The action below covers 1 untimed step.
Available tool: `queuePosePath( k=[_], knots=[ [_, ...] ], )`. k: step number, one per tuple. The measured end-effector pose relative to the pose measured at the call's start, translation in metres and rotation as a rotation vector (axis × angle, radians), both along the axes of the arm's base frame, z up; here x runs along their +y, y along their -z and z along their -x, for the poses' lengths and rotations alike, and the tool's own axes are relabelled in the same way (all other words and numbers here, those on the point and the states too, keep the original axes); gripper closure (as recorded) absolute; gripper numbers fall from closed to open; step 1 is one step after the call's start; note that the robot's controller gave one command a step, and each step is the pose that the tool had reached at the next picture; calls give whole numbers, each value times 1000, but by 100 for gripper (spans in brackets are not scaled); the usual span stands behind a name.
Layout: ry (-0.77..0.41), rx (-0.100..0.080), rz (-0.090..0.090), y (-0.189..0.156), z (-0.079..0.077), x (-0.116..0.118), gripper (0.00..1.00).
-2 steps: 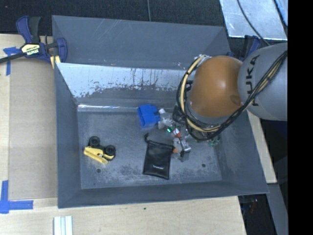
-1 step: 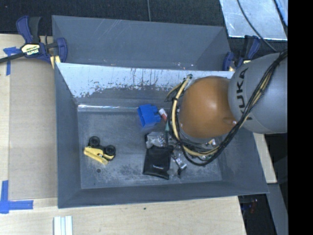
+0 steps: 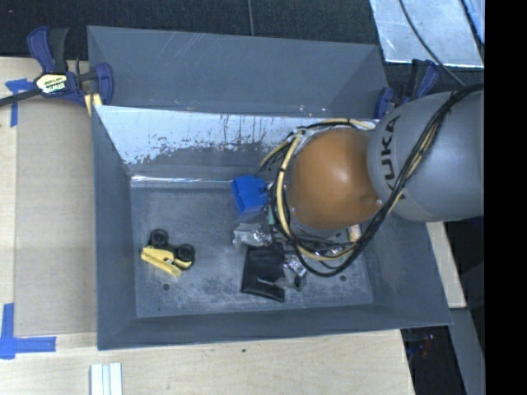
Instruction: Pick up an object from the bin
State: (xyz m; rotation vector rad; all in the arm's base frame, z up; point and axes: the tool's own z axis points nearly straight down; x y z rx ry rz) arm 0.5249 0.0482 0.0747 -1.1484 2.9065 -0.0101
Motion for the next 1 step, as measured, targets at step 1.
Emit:
queuePosePath(
  k=[1],
  knots=[
    [-281,2,-1,3,-1,16,100]
  ],
)
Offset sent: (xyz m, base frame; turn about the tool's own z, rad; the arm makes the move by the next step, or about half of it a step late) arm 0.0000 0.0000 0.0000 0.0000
